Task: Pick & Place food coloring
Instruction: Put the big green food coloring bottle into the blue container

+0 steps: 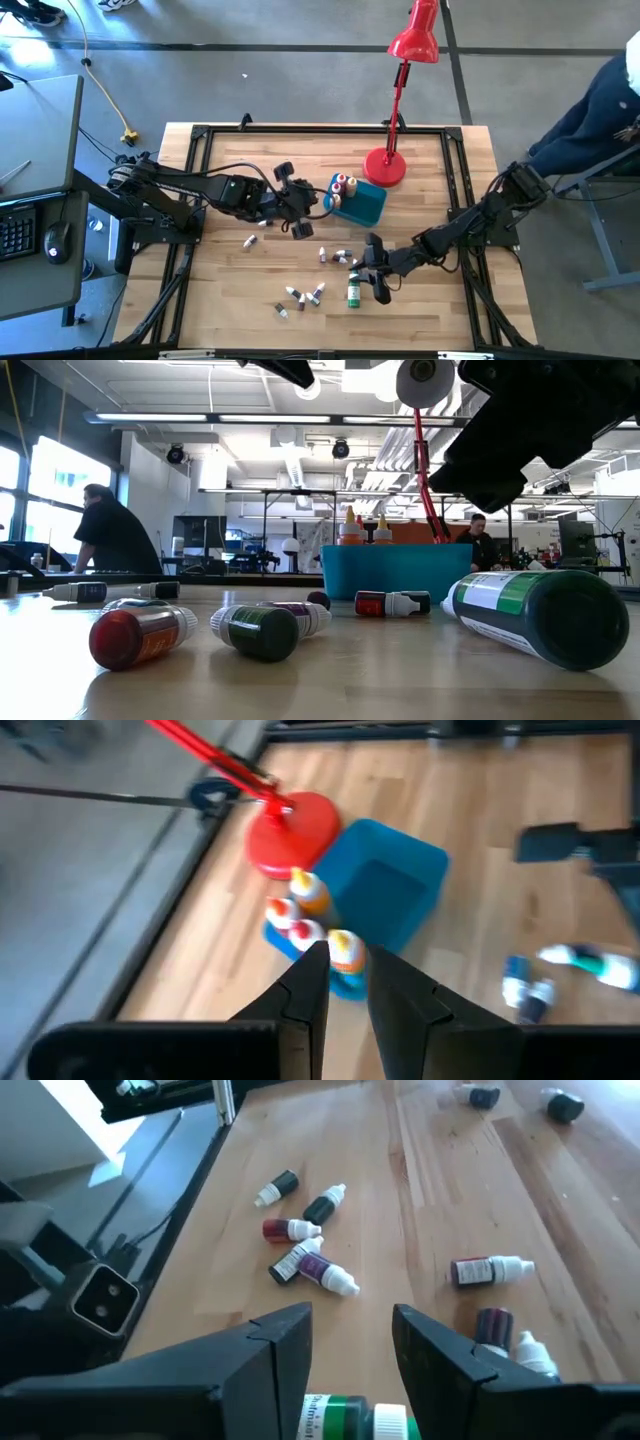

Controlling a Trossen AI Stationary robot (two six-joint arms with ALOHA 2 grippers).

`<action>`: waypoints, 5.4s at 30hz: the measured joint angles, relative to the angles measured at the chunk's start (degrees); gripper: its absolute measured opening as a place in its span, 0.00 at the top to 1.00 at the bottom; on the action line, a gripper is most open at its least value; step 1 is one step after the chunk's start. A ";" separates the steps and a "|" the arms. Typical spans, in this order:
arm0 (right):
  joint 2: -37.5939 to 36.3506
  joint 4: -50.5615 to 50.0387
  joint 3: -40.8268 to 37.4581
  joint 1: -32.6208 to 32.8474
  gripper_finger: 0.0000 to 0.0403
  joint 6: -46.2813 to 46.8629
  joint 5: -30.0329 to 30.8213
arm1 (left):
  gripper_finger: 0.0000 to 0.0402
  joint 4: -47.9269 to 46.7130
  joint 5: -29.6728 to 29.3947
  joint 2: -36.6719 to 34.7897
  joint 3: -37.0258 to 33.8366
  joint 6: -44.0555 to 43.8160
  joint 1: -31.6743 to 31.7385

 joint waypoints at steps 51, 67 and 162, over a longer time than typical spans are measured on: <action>0.00 0.00 0.00 -0.04 0.67 -7.50 2.58 | 0.84 0.04 7.96 0.00 0.00 -0.41 -0.01; 0.00 0.00 0.00 -0.05 0.67 -7.73 4.31 | 0.84 0.04 8.02 0.00 0.00 -0.42 -0.02; 8.85 -40.78 18.63 -7.69 0.67 45.61 -14.71 | 0.84 -12.90 7.86 0.07 0.00 -1.07 -0.02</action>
